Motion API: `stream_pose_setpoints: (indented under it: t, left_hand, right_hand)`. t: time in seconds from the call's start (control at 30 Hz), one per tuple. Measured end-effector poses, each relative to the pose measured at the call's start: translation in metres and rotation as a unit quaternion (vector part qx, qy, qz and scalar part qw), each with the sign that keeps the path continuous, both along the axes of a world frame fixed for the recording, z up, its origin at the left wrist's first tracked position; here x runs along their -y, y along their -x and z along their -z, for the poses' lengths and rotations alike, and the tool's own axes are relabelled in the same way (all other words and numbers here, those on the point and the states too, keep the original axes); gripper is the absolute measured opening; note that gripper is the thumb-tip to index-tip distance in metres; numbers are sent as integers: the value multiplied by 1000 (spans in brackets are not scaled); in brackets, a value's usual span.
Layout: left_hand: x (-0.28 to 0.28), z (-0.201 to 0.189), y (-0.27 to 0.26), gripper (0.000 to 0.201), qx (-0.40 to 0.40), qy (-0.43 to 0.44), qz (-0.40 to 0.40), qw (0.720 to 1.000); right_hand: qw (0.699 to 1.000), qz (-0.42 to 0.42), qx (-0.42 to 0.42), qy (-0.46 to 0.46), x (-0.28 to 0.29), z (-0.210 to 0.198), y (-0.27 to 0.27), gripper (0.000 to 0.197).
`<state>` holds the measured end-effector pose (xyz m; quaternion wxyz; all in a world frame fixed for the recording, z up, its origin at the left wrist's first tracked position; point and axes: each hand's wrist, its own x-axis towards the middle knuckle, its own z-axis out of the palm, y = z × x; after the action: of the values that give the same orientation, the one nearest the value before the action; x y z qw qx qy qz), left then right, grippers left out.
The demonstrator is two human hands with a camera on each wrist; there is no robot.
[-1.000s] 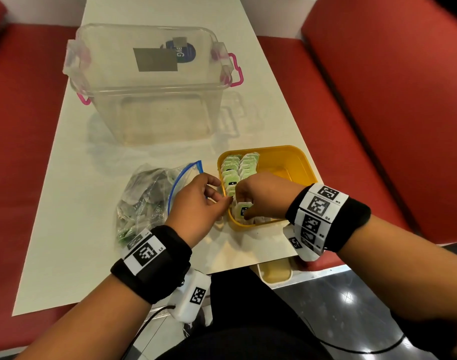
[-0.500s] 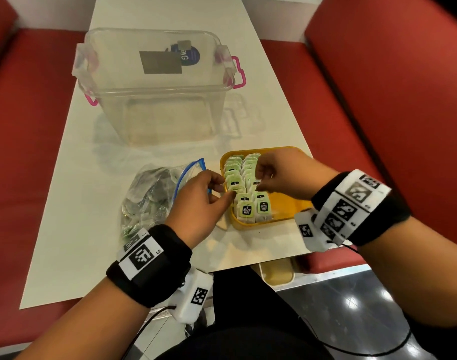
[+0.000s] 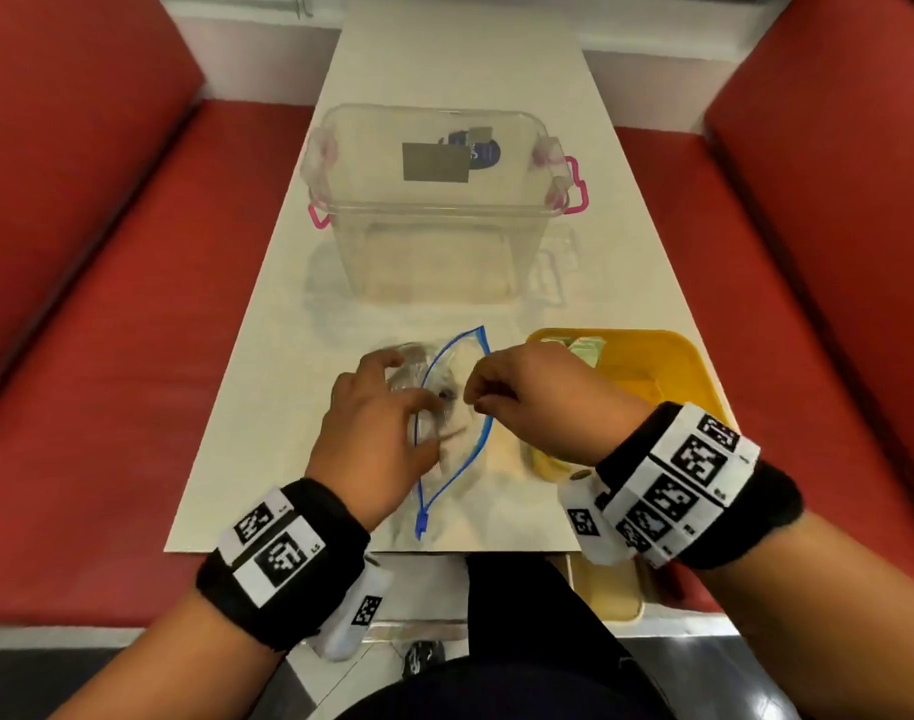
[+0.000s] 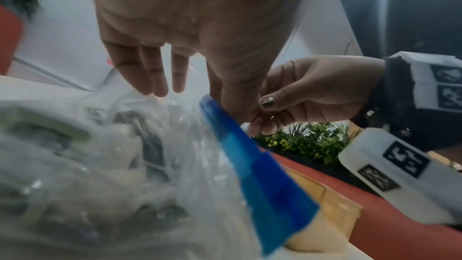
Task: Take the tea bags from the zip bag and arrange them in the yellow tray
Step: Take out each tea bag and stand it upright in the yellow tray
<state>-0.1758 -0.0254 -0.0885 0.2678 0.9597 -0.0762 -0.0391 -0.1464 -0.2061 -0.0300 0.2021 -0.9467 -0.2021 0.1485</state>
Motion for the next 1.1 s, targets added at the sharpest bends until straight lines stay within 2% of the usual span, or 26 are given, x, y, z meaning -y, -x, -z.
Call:
stream_pose_setpoints:
  t: [0.1, 0.2, 0.27, 0.33, 0.43, 0.53, 0.6, 0.7, 0.8, 0.87, 0.97, 1.1]
  left_hand:
    - [-7, 2, 0, 47, -35, 42, -25, 998]
    - [-15, -2, -4, 56, -5, 72, -37, 997]
    - [-22, -8, -5, 59, 43, 86, -65, 993]
    - [-28, -13, -4, 57, 79, 104, -63, 989]
    - [-30, -16, -1, 56, 86, 152, -31, 984]
    - [-29, -16, 3, 61, 75, 171, -3, 982]
    - [-28, -19, 5, 64, 74, 184, 9, 980]
    - [-27, -24, 9, 65, 67, 219, 14, 973]
    - [-29, -27, 11, 64, 61, 240, 19, 969]
    - [-32, -26, 12, 64, 61, 241, 20, 968]
    - [-38, -24, 11, 63, 62, 241, 15, 968]
    - [-41, -22, 8, 63, 58, 237, 8, 970]
  right_hand:
    - [996, -84, 6, 44, -27, 20, 6, 24]
    - [986, -124, 1, 115, -45, 38, 15, 24]
    - [980, -118, -4, 160, -48, 42, 18, 23]
    - [984, -87, 7, 158, -49, 42, 16, 21]
    - [993, -7, 43, 110, -51, 41, 7, 19]
    - [993, 22, 81, 88, -59, 39, -3, 28]
    - [992, 2, 103, 78, -68, 40, -10, 32]
    - [982, -60, 121, 133, -80, 50, -18, 41]
    - [983, -26, 86, 159, -86, 60, -23, 59]
    - [985, 5, 61, 160, -90, 64, -27, 53]
    - [991, 8, 44, 126, -92, 64, -31, 32]
    - [993, -2, 64, 95, -88, 62, -27, 32]
